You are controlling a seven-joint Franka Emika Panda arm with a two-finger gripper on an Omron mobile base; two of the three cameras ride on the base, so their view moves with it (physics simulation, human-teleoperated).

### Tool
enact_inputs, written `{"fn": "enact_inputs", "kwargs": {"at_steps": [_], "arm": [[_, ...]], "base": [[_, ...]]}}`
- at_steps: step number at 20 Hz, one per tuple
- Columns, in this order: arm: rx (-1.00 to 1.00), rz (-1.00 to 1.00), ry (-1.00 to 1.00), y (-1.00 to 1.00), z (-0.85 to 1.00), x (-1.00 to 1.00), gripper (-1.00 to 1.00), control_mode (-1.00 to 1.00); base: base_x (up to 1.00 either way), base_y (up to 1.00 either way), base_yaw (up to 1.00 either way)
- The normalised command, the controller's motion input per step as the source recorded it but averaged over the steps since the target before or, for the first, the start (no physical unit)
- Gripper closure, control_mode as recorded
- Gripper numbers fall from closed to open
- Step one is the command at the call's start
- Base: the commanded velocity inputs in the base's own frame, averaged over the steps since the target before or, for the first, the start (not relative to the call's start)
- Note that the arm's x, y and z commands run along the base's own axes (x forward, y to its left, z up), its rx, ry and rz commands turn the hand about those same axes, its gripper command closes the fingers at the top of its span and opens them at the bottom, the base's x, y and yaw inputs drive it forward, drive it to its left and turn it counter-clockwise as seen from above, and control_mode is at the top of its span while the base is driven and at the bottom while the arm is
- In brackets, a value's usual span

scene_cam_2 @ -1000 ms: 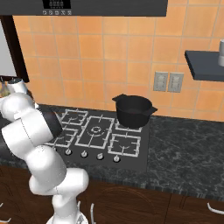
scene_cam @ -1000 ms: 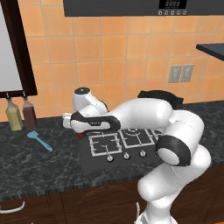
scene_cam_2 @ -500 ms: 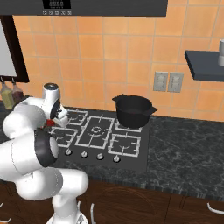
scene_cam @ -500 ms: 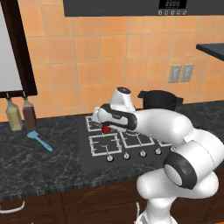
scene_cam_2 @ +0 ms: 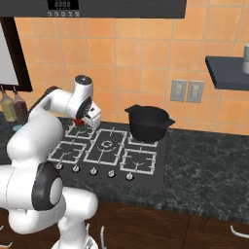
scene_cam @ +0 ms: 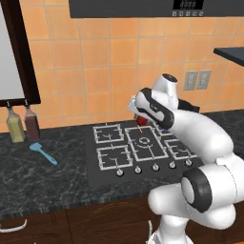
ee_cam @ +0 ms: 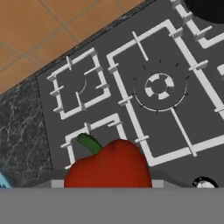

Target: Put the bell pepper and bell pepper in the pot. Retrieve the spatula and lightly stir the vegetables in the pot.

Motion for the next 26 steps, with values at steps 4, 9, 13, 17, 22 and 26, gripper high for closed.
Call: {"fn": "enact_inputs", "kwargs": {"at_steps": [4,9,13,17,22,26], "arm": [[0.01,0.0,0.04,-1.0,0.01,0.42,1.0,-1.0],[0.03,0.0,0.0,-1.0,0.0,0.38,1.0,-1.0],[0.0,-0.01,0.04,-0.9,0.04,0.38,1.0,-1.0],[-0.01,-0.06,0.14,-0.69,0.0,0.69,1.0,-1.0],[-0.04,-0.08,0.05,-0.5,-0.01,0.86,1.0,-1.0],[-0.1,-0.08,0.0,-0.52,-0.32,0.58,1.0,-1.0]], "base": [[0.0,0.0,0.0],[0.0,0.0,0.0],[0.0,0.0,0.0],[0.0,0.0,0.0],[0.0,0.0,0.0],[0.0,0.0,0.0]]}}
